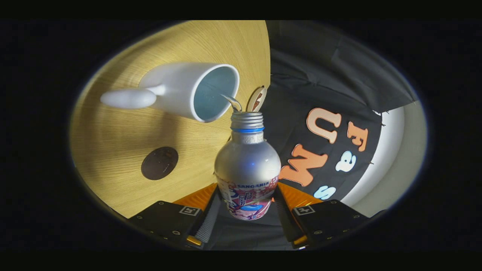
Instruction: Take the bottle from table, then pour the juice into the cup, finally place the bottle on the coaster
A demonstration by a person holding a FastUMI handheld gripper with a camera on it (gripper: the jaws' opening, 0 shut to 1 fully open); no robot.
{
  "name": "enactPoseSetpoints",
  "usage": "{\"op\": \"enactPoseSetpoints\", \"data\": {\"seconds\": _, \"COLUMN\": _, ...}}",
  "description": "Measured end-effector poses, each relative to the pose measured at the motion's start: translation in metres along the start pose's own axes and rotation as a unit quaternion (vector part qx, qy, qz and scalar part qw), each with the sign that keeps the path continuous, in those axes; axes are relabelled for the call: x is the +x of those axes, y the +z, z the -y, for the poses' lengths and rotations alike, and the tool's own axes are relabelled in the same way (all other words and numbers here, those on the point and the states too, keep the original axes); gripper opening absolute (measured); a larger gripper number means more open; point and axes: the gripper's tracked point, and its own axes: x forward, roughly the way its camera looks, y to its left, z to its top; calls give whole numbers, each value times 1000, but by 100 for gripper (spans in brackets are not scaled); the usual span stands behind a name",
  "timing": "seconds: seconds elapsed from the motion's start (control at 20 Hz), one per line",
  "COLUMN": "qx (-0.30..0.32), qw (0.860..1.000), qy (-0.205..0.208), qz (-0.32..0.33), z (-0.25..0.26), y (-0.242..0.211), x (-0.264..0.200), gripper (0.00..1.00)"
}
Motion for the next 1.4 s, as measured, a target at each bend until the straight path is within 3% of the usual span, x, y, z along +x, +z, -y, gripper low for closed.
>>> {"op": "enactPoseSetpoints", "data": {"seconds": 1.4, "qx": -55, "qw": 998, "qy": 2, "qz": 10, "z": 27, "y": 2, "x": -1, "gripper": 74}}
